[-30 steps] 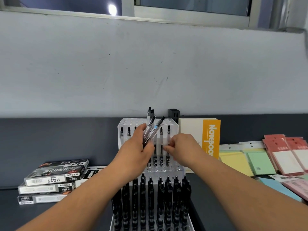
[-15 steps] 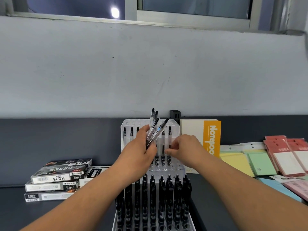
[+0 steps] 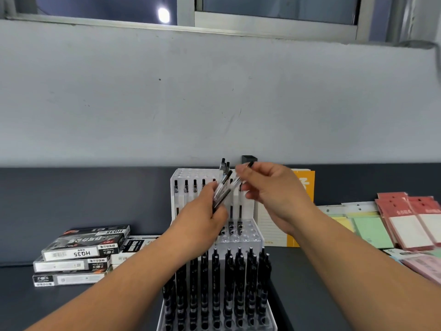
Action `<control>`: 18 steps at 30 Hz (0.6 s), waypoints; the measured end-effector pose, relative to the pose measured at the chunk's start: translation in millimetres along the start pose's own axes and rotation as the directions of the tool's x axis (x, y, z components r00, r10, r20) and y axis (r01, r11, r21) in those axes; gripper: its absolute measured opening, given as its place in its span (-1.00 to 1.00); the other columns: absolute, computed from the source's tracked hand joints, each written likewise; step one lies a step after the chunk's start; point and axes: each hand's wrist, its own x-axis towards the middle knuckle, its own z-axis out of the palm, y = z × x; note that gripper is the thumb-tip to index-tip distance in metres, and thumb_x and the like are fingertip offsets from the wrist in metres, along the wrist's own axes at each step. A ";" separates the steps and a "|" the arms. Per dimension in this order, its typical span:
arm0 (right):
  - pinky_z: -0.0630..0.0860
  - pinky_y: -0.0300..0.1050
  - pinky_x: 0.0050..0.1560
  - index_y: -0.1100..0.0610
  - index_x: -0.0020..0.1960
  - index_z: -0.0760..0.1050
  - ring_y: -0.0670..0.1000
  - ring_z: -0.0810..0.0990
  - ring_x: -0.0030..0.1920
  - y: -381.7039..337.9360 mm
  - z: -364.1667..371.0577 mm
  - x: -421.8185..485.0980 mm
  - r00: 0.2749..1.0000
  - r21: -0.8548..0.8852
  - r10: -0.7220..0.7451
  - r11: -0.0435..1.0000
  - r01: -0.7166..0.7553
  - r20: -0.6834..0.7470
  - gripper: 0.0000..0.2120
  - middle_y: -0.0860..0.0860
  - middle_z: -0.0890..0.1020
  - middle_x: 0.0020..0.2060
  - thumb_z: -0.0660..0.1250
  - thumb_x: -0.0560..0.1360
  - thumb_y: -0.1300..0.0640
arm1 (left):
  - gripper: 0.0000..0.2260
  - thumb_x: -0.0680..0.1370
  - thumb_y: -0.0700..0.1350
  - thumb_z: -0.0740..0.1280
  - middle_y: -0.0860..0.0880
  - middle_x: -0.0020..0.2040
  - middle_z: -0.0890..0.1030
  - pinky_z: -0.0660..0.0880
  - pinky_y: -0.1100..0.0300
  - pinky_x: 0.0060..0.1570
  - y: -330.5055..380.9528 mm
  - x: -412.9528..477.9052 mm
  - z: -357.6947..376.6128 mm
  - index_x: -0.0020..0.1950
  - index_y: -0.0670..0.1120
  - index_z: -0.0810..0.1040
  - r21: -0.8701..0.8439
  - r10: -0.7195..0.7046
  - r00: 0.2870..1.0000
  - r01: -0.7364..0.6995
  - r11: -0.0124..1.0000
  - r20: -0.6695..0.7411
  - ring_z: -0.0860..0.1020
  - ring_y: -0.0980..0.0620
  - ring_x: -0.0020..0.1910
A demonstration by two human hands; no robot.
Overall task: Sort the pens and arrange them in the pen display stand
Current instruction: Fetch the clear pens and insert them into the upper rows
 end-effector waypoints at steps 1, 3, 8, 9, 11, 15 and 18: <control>0.50 -0.23 -0.28 0.15 -0.11 0.63 -0.11 0.52 -0.34 -2.5 -3.7 3.2 0.999 0.074 0.005 0.997 -0.002 -0.039 -0.93 -0.04 0.62 -0.34 0.42 0.48 0.14 | -0.57 0.62 -0.06 0.14 0.07 -0.32 0.49 0.36 0.30 -0.48 -1.0 0.1 -0.4 0.48 0.06 0.17 0.002 -0.011 1.000 0.011 1.000 0.004 0.41 0.16 -0.48; 0.52 -0.25 -0.28 0.13 -0.06 0.61 -0.11 0.51 -0.31 -8.0 -12.9 9.5 0.993 0.200 0.026 0.980 -0.002 -0.118 -0.94 -0.03 0.59 -0.29 0.38 0.52 0.16 | -0.57 0.62 -0.07 0.13 0.06 -0.33 0.49 0.31 0.35 -0.54 -2.9 0.2 -1.6 0.48 0.05 0.17 0.020 -0.040 0.999 0.040 0.999 0.004 0.39 0.19 -0.54; 0.61 -0.25 -0.25 -0.01 -0.07 0.62 -0.13 0.52 -0.27 1.4 -31.5 22.3 0.947 -0.082 -0.161 0.986 0.143 -0.279 -0.96 -0.03 0.62 -0.22 0.39 0.52 0.10 | -0.55 0.63 -0.07 0.10 0.03 -0.38 0.48 0.32 0.26 -0.51 -3.4 2.9 0.5 0.52 0.03 0.10 0.087 -0.127 0.991 0.129 0.988 -0.034 0.39 0.10 -0.51; 0.63 -0.22 -0.23 -0.02 -0.09 0.62 -0.12 0.54 -0.28 7.3 -32.1 24.2 0.939 -0.200 -0.218 0.965 0.167 -0.267 -0.96 -0.02 0.65 -0.21 0.41 0.51 0.10 | -0.55 0.63 -0.07 0.10 0.03 -0.37 0.49 0.31 0.26 -0.51 -1.8 3.3 1.7 0.51 0.03 0.10 0.080 -0.124 0.992 0.126 0.989 -0.031 0.40 0.10 -0.50; 0.65 -0.04 -0.12 -0.06 -0.12 0.62 -0.08 0.60 -0.25 18.8 -31.0 27.7 0.932 -0.355 -0.267 0.919 0.171 -0.244 -0.96 -0.02 0.68 -0.23 0.45 0.47 0.07 | -0.55 0.63 -0.06 0.11 0.03 -0.32 0.51 0.36 0.21 -0.45 1.1 4.4 4.2 0.51 0.04 0.10 0.061 -0.107 0.994 0.108 0.992 -0.025 0.44 0.09 -0.45; 0.62 0.09 -0.05 -0.08 -0.16 0.62 0.00 0.65 -0.18 37.1 -26.0 33.6 0.954 -0.501 -0.237 0.858 0.116 -0.185 -0.97 -0.05 0.67 -0.26 0.46 0.44 0.00 | -0.54 0.63 -0.03 0.10 0.03 -0.29 0.53 0.45 0.15 -0.36 3.5 6.7 8.6 0.51 0.06 0.08 0.057 -0.107 0.994 0.108 0.993 -0.025 0.48 0.07 -0.42; 0.62 0.07 -0.05 -0.05 -0.20 0.60 0.03 0.65 -0.21 47.0 -23.6 35.2 0.979 -0.587 -0.172 0.806 0.075 -0.112 -0.90 -0.02 0.66 -0.28 0.48 0.43 -0.03 | -0.54 0.64 -0.02 0.10 0.05 -0.31 0.50 0.41 0.20 -0.40 5.4 7.1 10.8 0.52 0.06 0.07 0.053 -0.105 0.994 0.106 0.993 -0.015 0.47 0.10 -0.42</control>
